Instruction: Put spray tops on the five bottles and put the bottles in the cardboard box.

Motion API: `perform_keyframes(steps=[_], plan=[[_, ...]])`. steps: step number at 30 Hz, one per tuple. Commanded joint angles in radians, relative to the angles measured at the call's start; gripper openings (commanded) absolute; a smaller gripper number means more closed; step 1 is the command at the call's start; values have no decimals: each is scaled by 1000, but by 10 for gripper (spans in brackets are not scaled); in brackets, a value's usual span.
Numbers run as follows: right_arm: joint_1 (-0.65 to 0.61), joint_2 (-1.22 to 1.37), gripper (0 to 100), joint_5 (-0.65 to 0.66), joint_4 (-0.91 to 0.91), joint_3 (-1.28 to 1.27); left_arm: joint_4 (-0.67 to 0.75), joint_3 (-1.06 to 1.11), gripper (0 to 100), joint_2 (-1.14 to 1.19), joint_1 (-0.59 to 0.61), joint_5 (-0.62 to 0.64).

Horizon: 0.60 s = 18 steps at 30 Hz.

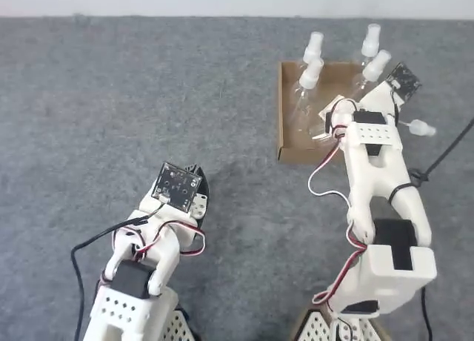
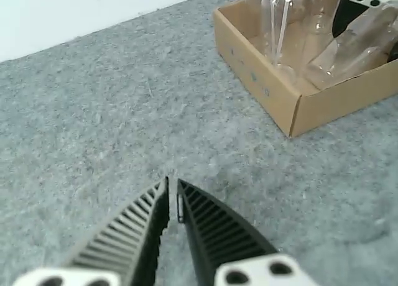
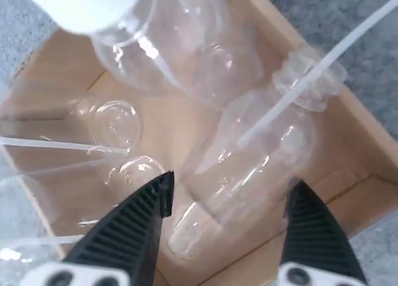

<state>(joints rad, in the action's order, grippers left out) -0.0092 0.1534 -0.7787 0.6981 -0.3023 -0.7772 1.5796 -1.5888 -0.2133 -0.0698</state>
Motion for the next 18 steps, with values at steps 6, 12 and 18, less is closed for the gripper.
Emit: perform_keyframes(steps=[6,12,18], plan=[[35,-13,231,-14,-7,44,25,-18,13,-15,6,-5],[36,-15,147,-14,-15,44,25,-18,13,-15,6,-5],[36,-22,126,-14,-12,44,25,-18,13,-15,6,-5]])
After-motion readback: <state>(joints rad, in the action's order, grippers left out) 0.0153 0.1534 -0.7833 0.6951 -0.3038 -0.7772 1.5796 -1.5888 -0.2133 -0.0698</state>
